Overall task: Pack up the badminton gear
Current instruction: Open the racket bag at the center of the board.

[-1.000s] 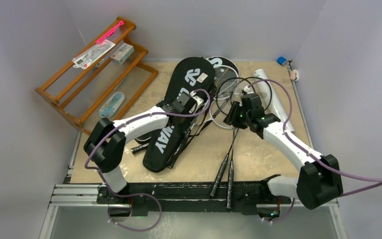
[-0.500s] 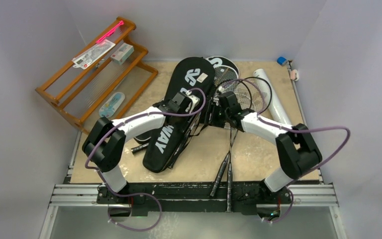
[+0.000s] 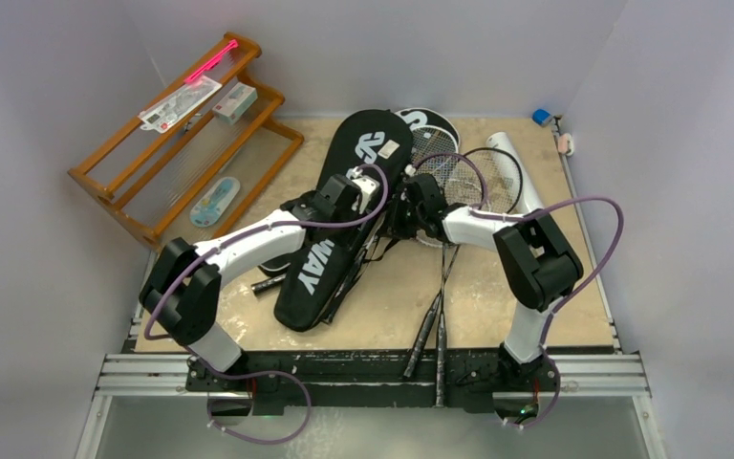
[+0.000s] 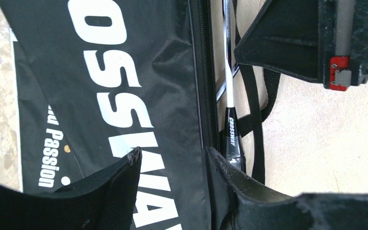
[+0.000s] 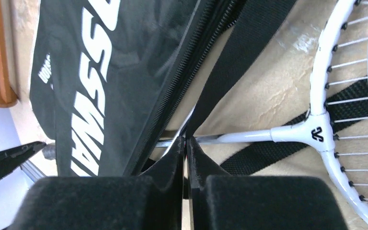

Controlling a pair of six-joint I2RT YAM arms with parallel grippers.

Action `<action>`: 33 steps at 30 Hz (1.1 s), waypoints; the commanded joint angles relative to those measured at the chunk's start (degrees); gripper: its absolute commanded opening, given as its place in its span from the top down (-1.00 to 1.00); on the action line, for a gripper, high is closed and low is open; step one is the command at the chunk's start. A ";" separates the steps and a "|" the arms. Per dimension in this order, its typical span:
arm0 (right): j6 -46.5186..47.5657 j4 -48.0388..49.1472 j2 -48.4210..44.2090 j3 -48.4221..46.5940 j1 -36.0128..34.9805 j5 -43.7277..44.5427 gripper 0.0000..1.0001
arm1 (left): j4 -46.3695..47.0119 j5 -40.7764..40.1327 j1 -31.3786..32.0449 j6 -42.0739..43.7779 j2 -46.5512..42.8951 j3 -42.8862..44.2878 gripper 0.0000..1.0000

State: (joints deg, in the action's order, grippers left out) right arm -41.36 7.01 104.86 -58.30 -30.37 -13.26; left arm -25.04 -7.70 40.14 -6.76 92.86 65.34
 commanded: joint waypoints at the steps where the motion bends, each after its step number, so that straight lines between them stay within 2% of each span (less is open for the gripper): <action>1: 0.14 1.79 -1.83 -1.80 -0.30 -1.42 1.00 | 3.15 -1.86 0.01 0.73 -3.94 -0.83 0.06; 7: 2.08 1.09 -9.88 2.90 -2.56 -3.00 1.00 | 2.16 0.15 0.01 3.21 -4.52 -0.57 0.06; 11: 2.37 -0.69 -15.07 5.90 -4.15 -0.90 1.00 | 2.01 1.02 -0.04 3.13 -4.53 -0.37 0.04; 12: 2.27 -0.98 -15.87 6.29 -4.17 1.04 0.81 | 1.99 0.98 -0.03 3.01 -4.57 -0.39 0.03; 14: 2.57 -2.26 -15.94 5.54 -4.19 4.74 0.09 | 2.09 0.49 0.00 2.75 -4.53 -0.33 0.03; 16: 3.58 -4.36 -13.86 2.55 -4.15 5.73 -0.19 | 2.02 0.14 -0.02 2.66 -4.61 -0.30 0.03; 17: 4.18 -6.25 -12.35 0.39 -4.17 6.46 -0.22 | 1.98 -0.11 -0.01 2.56 -4.74 -0.35 0.03; 20: 4.77 -8.63 -7.86 -3.87 -4.19 7.22 -0.14 | 2.09 -0.95 -0.03 2.63 -5.41 -0.54 0.03; 23: 4.25 -8.10 -5.26 -5.32 -4.17 9.29 -0.21 | 2.42 -1.99 -0.03 2.68 -6.01 -0.91 0.03; 28: 2.26 -14.90 0.33 -11.03 -4.17 17.72 -0.21 | 2.16 -5.21 0.00 2.07 -6.25 -1.24 0.03; 33: 0.54 -17.33 1.79 -11.37 -4.17 24.34 -0.19 | 2.09 -6.09 -0.03 2.37 -6.68 -1.42 0.03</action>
State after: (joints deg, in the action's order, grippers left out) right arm -39.09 -5.82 107.04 -68.05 -34.70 2.83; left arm -24.40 -11.75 40.14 -4.86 88.38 64.66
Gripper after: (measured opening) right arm 0.601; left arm 0.482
